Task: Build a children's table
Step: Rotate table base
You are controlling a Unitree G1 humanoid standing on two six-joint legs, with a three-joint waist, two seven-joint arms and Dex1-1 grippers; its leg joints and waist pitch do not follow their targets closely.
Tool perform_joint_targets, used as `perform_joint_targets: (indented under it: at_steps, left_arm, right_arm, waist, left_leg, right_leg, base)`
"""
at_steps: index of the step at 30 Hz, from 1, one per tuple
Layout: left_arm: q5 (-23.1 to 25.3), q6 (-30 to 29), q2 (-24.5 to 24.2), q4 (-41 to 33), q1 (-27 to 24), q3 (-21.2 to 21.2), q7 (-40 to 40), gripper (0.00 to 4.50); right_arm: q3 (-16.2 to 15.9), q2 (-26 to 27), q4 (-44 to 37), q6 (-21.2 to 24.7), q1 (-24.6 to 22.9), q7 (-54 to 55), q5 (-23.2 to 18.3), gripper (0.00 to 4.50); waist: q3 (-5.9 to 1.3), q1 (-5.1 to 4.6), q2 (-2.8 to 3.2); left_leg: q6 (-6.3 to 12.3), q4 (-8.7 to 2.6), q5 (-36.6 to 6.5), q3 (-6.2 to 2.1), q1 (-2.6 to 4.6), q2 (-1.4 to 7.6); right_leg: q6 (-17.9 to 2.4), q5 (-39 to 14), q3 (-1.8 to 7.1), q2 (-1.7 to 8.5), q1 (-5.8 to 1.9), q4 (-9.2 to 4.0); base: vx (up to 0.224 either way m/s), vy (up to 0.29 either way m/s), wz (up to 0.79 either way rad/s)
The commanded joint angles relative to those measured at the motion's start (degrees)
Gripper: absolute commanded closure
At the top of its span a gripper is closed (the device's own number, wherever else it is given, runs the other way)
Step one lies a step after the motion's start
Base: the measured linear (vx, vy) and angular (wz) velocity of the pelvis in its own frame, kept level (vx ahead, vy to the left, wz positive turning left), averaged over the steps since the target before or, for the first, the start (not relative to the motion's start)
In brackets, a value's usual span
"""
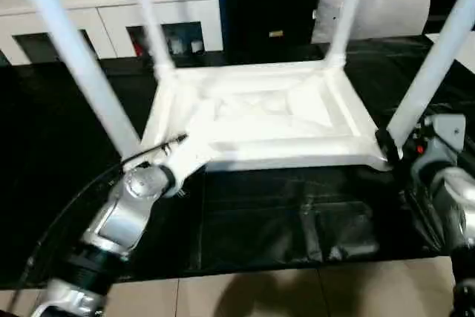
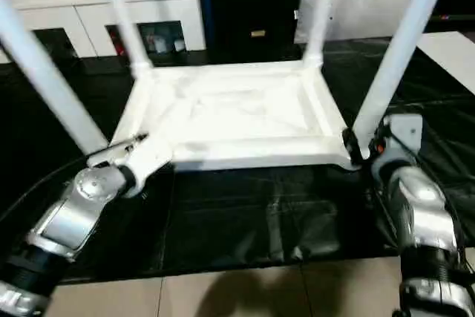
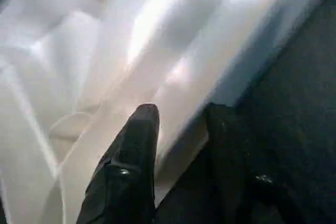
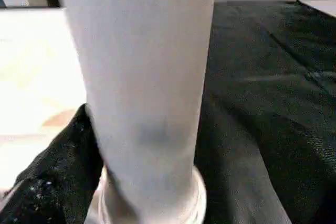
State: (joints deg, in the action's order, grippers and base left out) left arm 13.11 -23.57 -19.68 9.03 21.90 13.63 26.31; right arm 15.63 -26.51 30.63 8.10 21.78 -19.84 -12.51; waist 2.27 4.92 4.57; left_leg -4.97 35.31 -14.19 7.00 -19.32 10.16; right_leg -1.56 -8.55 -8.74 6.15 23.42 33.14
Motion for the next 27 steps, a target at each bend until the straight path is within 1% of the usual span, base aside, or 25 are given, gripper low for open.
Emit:
perform_joint_targets:
  at_steps: [1, 2, 3, 4, 5, 6, 7, 8, 9, 10, 11, 12, 13, 14, 15, 17, 18, 19, 20, 21, 22, 24, 25, 26, 27]
  left_arm:
    - [-2.5, 1.3, 1.4, -1.8, -1.7, -3.9, -3.4, 2.88]
    - [-3.2, 1.4, 2.0, -2.6, -2.5, -4.5, -3.6, 2.88]
    - [-5.3, 1.4, 4.2, -5.7, -5.6, -6.7, -4.9, 2.58]
    - [-6.5, 2.0, 5.4, -8.1, -8.2, -8.1, -5.9, 2.52]
    - [-7.1, 2.6, 5.9, -9.2, -9.6, -8.7, -6.5, 2.52]
    - [-7.7, 2.7, 6.6, -11.1, -11.7, -9.4, -7.0, 2.48]
    - [-8.1, 3.0, 8.4, -14.7, -15.9, -11.4, -9.6, 2.38]
    - [-7.8, 3.2, 9.1, -16.2, -18.1, -12.4, -11.2, 2.24]
    - [-7.5, 3.5, 9.5, -17.3, -19.9, -13.2, -12.7, 2.24]
    - [-7.3, 3.5, 9.7, -17.5, -20.8, -13.7, -13.6, 2.14]
    - [-7.3, 3.5, 9.8, -17.5, -21.1, -13.9, -13.8, 2.04]
    - [-7.3, 3.5, 10.0, -17.7, -21.8, -14.4, -14.5, 1.93]
    - [-7.2, 3.7, 11.0, -17.8, -23.3, -16.3, -16.7, 1.8]
    - [-7.4, 4.2, 12.1, -17.5, -24.0, -18.2, -18.8, 1.72]
    - [-7.5, 4.5, 13.0, -17.5, -24.6, -19.8, -20.5, 1.72]
    - [-8.5, 5.9, 14.3, -15.8, -23.6, -23.5, -25.1, 1.48]
    - [-8.7, 6.6, 14.2, -15.0, -23.0, -24.0, -25.9, 1.37]
    - [-8.9, 7.0, 14.1, -14.5, -22.5, -24.3, -26.2, 1.29]
    - [-9.4, 8.6, 13.2, -12.8, -21.0, -24.6, -26.2, 1.24]
    - [-9.6, 9.3, 12.4, -11.3, -19.6, -24.5, -25.7, 1.15]
    - [-9.9, 9.9, 11.5, -9.6, -17.7, -24.6, -25.1, 1.03]
    - [-10.4, 10.6, 10.9, -8.0, -15.8, -25.1, -24.5, 0.92]
    - [-10.7, 10.5, 10.4, -6.7, -14.4, -25.5, -23.9, 0.85]
    - [-10.7, 10.7, 9.9, -5.4, -13.1, -25.7, -23.3, 0.79]
    - [-10.7, 10.8, 9.6, -4.5, -12.3, -25.8, -23.0, 0.71]
  right_arm:
    - [-0.3, 0.6, -3.1, -1.4, -1.0, 0.4, 1.3, 0.0]
    - [-0.5, 0.8, -3.9, -1.6, -1.4, 0.5, 1.3, 0.0]
    - [-0.6, 1.7, -7.2, -1.7, -3.1, 1.0, 0.9, 0.0]
    - [-0.1, 2.7, -9.9, -1.1, -4.4, 1.9, 0.2, 0.0]
    - [0.2, 3.2, -11.4, -0.8, -5.2, 2.5, -0.3, 0.0]
    - [0.7, 3.9, -14.1, 0.0, -6.7, 3.3, -1.1, 0.0]
    - [1.1, 5.6, -21.0, 0.7, -11.0, 3.4, -3.2, 0.0]
    - [1.2, 6.6, -24.7, 0.9, -13.5, 3.4, -4.3, 0.0]
    - [1.1, 7.5, -27.7, 1.0, -15.6, 3.4, -5.1, 0.0]
    - [1.0, 7.9, -29.1, 0.8, -16.7, 3.2, -5.4, 0.0]
    - [0.9, 8.0, -29.5, 0.8, -17.0, 3.2, -5.4, 0.0]
    - [0.6, 8.3, -30.6, 0.6, -17.9, 3.1, -5.3, 0.0]
    - [-0.1, 9.1, -32.9, 0.7, -19.8, 2.8, -5.8, 0.0]
    - [-1.0, 9.6, -34.5, 0.8, -21.2, 2.4, -6.0, 0.0]
    - [-1.7, 10.1, -35.9, 1.3, -22.4, 2.2, -6.1, 0.0]
    - [-4.1, 11.2, -38.2, 3.4, -23.8, 2.2, -6.3, 0.0]
    - [-4.9, 11.3, -38.3, 3.7, -23.9, 2.2, -5.8, 0.0]
    - [-5.4, 11.4, -38.3, 3.9, -23.9, 2.2, -5.5, 0.0]
    - [-7.0, 11.5, -38.1, 4.7, -23.7, 2.2, -4.2, 0.0]
    - [-8.1, 11.5, -37.5, 5.0, -23.4, 2.2, -3.3, 0.0]
    - [-9.2, 11.8, -36.9, 5.6, -22.8, 2.2, -2.7, 0.0]
    - [-10.0, 12.3, -36.4, 6.4, -22.1, 2.4, -2.6, 0.0]
    - [-10.8, 12.6, -35.9, 7.2, -21.4, 2.6, -2.0, 0.0]
    - [-11.4, 12.8, -35.3, 7.9, -20.8, 2.8, -1.6, 0.0]
    - [-11.8, 12.9, -35.0, 8.3, -20.4, 2.9, -1.3, 0.0]
  waist:
    - [-3.76, -0.31, -1.02]
    - [-3.7, -0.41, -1.14]
    - [-3.68, -0.67, -1.26]
    - [-3.85, -0.72, -1.38]
    - [-3.7, -1.01, -1.37]
    - [-3.87, -1.26, -1.47]
    - [-3.85, -1.25, -1.76]
    - [-3.75, -1.15, -1.47]
    - [-3.52, -1.22, -1.42]
    - [-3.39, -1.26, -1.36]
    - [-3.14, -1.37, -1.36]
    - [-2.79, -1.51, -1.28]
    - [-2.53, -1.72, -1.24]
    - [-2.32, -1.77, -1.11]
    - [-2.17, -2.1, -1.11]
    - [-2.36, -2.32, -0.86]
    - [-2.33, -2.47, -0.79]
    - [-2.34, -2.78, -0.91]
    - [-2.27, -2.9, -1.25]
    - [-2.36, -3.03, -1.33]
    - [-2.39, -2.99, -1.12]
    - [-2.48, -3.02, -0.98]
    - [-2.72, -2.85, -1.11]
    - [-2.9, -2.76, -1.12]
    - [-3.01, -2.66, -1.02]
  left_leg:
    - [6.71, -3.71, -2.1, 0.65, -1.85, 1.08]
    - [6.94, -3.75, -1.9, 0.66, -1.94, 1.11]
    - [7.27, -3.73, -1.8, 0.69, -2.03, 1.2]
    - [7.23, -3.63, -1.0, 0.64, -2.13, 1.32]
    - [7.95, -3.72, -0.6, 0.63, -2.26, 1.46]
    - [8.77, -3.62, 0.1, 0.59, -2.25, 1.35]
    - [9.55, -3.55, 0.9, 0.59, -2.51, 1.63]
    - [9.82, -3.59, 0.9, 0.58, -2.49, 1.77]
    - [10.23, -3.66, 0.4, 0.65, -2.53, 1.71]
    - [10.15, -3.8, -0.5, 0.64, -2.56, 1.72]
    - [9.46, -4.07, -3.0, 0.7, -2.42, 1.58]
    - [8.19, -4.3, -6.5, 0.8, -2.09, 1.39]
    - [6.98, -4.48, -9.1, 0.78, -1.98, 1.29]
    - [6.57, -4.46, -10.2, 0.83, -1.86, 1.17]
    - [5.74, -4.57, -12.3, 0.73, -1.71, 1.09]
    - [5.32, -4.8, -12.3, 0.33, -1.92, 1.24]
    - [5.29, -4.85, -12.5, 0.23, -2.04, 1.26]
    - [5.03, -4.9, -14.0, 0.12, -1.67, 1.27]
    - [5.01, -4.95, -14.2, 0.02, -1.82, 1.22]
    - [4.95, -5.03, -14.3, -0.08, -1.8, 1.25]
    - [5.0, -5.08, -14.2, -0.16, -1.75, 1.26]
    - [4.94, -5.12, -13.6, -0.22, -1.65, 1.38]
    - [4.95, -5.16, -11.1, -0.31, -1.85, 1.68]
    - [4.96, -5.11, -9.8, -0.36, -1.82, 1.81]
    - [5.33, -4.92, -7.4, -0.27, -2.0, 1.71]
  right_leg:
    - [-6.4, -19.2, 2.43, 2.31, -4.26, -4.09]
    - [-6.3, -19.1, 2.39, 2.28, -4.23, -4.26]
    - [-6.3, -19.2, 2.39, 2.3, -4.2, -4.21]
    - [-6.5, -18.3, 2.48, 2.54, -4.39, -3.91]
    - [-6.6, -18.3, 2.48, 2.34, -4.03, -4.06]
    - [-6.5, -17.9, 2.56, 2.17, -3.98, -3.85]
    - [-6.3, -17.3, 2.69, 2.25, -3.9, -3.81]
    - [-6.1, -17.7, 2.68, 2.27, -3.75, -3.93]
    - [-5.5, -18.8, 2.66, 2.04, -3.52, -4.33]
    - [-5.2, -19.7, 2.61, 1.97, -3.55, -4.46]
    - [-4.1, -22.8, 2.42, 1.75, -3.37, -5.03]
    - [-2.7, -26.9, 2.28, 1.63, -3.1, -5.74]
    - [-1.4, -29.6, 2.15, 1.65, -3.05, -6.2]
    - [-0.8, -31.0, 2.01, 1.57, -2.84, -6.54]
    - [0.6, -33.0, 1.74, 1.58, -2.78, -7.0]
    - [1.4, -32.0, 1.73, 1.59, -3.12, -7.12]
    - [1.4, -31.3, 1.71, 1.45, -3.27, -7.13]
    - [1.5, -30.8, 1.59, 1.4, -3.09, -7.32]
    - [1.6, -30.7, 1.59, 1.46, -3.22, -7.33]
    - [1.4, -30.3, 1.75, 1.51, -3.26, -7.19]
    - [1.3, -30.0, 1.84, 1.56, -3.23, -7.08]
    - [0.4, -28.2, 2.15, 1.78, -3.24, -6.77]
    - [-1.1, -24.5, 2.57, 1.98, -3.46, -6.15]
    - [-1.8, -22.7, 2.75, 2.07, -3.54, -5.77]
    - [-2.9, -19.8, 2.98, 2.03, -3.62, -5.31]
  base:
    - [0.0, 0.0, 0.0]
    - [0.0, 0.0, 0.0]
    - [0.0, 0.0, 0.0]
    - [0.0, 0.0, 0.0]
    - [0.0, 0.0, 0.0]
    - [0.0, 0.0, 0.0]
    - [0.0, 0.0, 0.0]
    - [0.0, 0.0, 0.0]
    - [0.0, 0.0, 0.0]
    - [0.0, 0.0, 0.0]
    - [0.0, 0.0, 0.0]
    - [0.0, 0.0, 0.0]
    - [0.0, 0.0, 0.0]
    - [0.0, 0.0, 0.0]
    - [0.0, 0.0, 0.0]
    - [0.0, 0.0, 0.0]
    - [0.0, 0.0, 0.0]
    - [0.0, 0.0, 0.0]
    - [0.0, 0.0, 0.0]
    - [0.0, 0.0, 0.0]
    - [0.0, 0.0, 0.0]
    - [0.0, 0.0, 0.0]
    - [0.0, 0.0, 0.0]
    - [0.0, 0.0, 0.0]
    - [0.0, 0.0, 0.0]
